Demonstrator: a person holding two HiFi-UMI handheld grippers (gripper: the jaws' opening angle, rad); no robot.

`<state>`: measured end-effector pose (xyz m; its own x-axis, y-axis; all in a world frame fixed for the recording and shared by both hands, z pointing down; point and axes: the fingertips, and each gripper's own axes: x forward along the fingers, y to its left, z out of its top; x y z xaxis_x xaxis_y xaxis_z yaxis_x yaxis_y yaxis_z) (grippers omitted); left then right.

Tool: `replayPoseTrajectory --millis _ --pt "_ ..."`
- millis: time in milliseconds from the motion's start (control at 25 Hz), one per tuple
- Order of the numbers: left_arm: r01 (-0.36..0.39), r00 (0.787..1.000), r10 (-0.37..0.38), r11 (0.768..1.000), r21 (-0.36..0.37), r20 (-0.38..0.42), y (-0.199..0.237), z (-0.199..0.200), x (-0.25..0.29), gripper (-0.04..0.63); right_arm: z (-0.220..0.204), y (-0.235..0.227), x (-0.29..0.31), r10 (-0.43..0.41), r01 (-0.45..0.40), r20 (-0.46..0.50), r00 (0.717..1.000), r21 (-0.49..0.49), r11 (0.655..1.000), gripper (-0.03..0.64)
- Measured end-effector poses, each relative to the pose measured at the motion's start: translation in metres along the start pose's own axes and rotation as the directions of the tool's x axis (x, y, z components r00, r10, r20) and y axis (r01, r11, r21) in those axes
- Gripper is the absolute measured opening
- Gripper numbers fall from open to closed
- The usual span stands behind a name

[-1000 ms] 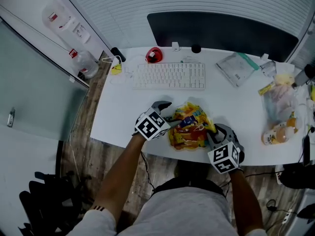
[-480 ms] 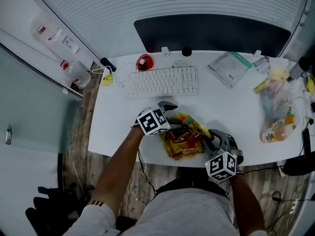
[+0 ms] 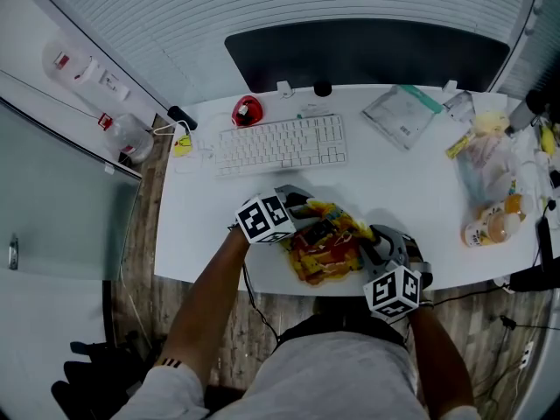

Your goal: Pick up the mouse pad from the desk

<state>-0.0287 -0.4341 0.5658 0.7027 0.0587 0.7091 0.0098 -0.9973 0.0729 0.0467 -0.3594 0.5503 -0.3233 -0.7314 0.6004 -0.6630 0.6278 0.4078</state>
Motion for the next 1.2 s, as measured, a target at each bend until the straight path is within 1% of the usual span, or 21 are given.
replayPoseTrajectory --millis 120,320,400,520,720,840,920,1040,1120,1200 --pt "-0.03 1.0 0.03 0.999 0.026 0.009 -0.002 0.001 -0.006 0.108 -0.002 -0.005 0.002 -0.012 0.012 -0.016 1.0 0.009 1.0 0.177" --pt "-0.079 0.996 0.077 0.996 0.05 0.043 -0.008 0.002 -0.019 0.062 0.001 -0.015 0.001 -0.047 0.047 -0.024 0.999 0.01 0.999 0.221" --pt "-0.1 0.993 0.097 0.994 0.041 0.067 -0.01 0.004 -0.026 0.042 0.003 -0.021 -0.003 -0.072 0.072 -0.015 0.997 0.016 0.997 0.221" --pt "-0.126 0.984 0.124 0.992 0.005 0.126 -0.014 0.011 -0.04 0.026 0.007 -0.028 -0.01 -0.088 0.088 0.008 0.996 0.051 0.995 0.221" --pt "-0.168 0.962 0.169 0.985 -0.023 0.214 -0.02 0.025 -0.062 0.023 0.011 -0.038 -0.021 -0.102 0.095 0.045 0.994 0.126 0.987 0.221" --pt "-0.191 0.945 0.192 0.981 -0.031 0.266 -0.026 0.034 -0.074 0.023 0.013 -0.04 -0.025 -0.099 0.087 0.068 0.993 0.168 0.982 0.221" --pt "-0.204 0.929 0.206 0.978 -0.036 0.307 -0.031 0.043 -0.083 0.023 0.012 -0.04 -0.028 -0.087 0.066 0.089 0.992 0.215 0.974 0.221" --pt "-0.218 0.906 0.216 0.975 -0.036 0.365 -0.039 0.054 -0.093 0.023 0.015 -0.041 -0.032 -0.051 0.009 0.14 0.989 0.286 0.958 0.221" --pt "-0.223 0.894 0.218 0.974 -0.031 0.391 -0.044 0.061 -0.1 0.023 0.017 -0.045 -0.036 -0.036 -0.022 0.174 0.984 0.321 0.947 0.221" --pt "-0.228 0.885 0.218 0.973 -0.023 0.411 -0.048 0.067 -0.107 0.023 0.017 -0.052 -0.04 -0.041 -0.03 0.196 0.98 0.347 0.938 0.222"
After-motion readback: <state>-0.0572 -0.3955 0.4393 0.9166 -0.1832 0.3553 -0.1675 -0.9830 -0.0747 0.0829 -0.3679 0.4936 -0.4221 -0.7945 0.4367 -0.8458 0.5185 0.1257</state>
